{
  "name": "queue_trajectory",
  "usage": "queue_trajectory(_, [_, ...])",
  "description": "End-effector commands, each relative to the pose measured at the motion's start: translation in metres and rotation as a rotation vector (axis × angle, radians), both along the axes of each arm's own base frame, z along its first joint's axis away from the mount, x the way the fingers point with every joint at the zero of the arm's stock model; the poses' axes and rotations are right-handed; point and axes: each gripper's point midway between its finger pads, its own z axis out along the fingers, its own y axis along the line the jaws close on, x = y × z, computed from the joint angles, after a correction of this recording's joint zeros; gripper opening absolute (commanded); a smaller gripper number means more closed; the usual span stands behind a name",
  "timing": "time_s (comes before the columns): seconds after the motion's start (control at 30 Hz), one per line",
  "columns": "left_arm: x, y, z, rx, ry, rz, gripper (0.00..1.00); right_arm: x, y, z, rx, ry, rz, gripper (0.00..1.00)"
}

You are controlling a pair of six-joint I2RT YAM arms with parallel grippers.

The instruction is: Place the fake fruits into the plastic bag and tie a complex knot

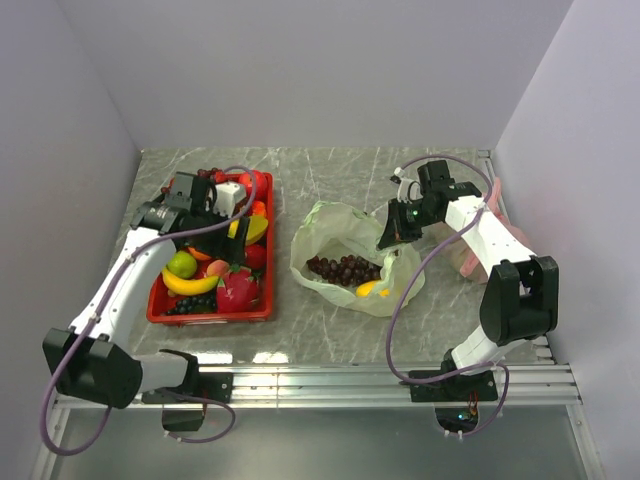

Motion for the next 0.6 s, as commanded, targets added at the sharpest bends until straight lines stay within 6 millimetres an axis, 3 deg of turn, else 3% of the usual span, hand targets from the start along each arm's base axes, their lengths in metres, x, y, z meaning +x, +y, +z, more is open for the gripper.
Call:
queue_trajectory(0.0, [0.038,0.015,0.034,-0.008,-0.142,0.108,0.88,0.005,-0.004,0.008,-0.005,-0.039,-0.006,0.00])
queue_trajectory(0.03, [0.051,0.016,0.033,0.011,-0.152,0.083,0.88,0.005,-0.004,0.007,-0.005,-0.037,-0.005,0.00])
queue_trajectory(0.07, [0.068,0.017,0.051,0.011,-0.207,0.078,0.89,0.005,-0.004,0.006,-0.006,-0.035,-0.003,0.00])
queue_trajectory(0.13, [0.096,0.011,0.067,0.006,-0.259,-0.011,0.91,0.004,-0.004,0.005,-0.008,-0.029,-0.002,0.00])
queue_trajectory(0.27, [0.135,0.005,0.065,0.019,-0.263,-0.105,0.91,0.007,-0.004,0.005,-0.011,-0.029,-0.001,0.00])
queue_trajectory(0.37, [0.135,-0.005,0.040,-0.024,-0.129,-0.147,0.86,0.009,-0.006,0.006,-0.023,-0.030,-0.006,0.00])
queue_trajectory(0.57, [0.103,-0.010,-0.016,-0.036,-0.014,-0.244,0.89,0.008,-0.008,0.005,-0.033,-0.041,-0.016,0.00])
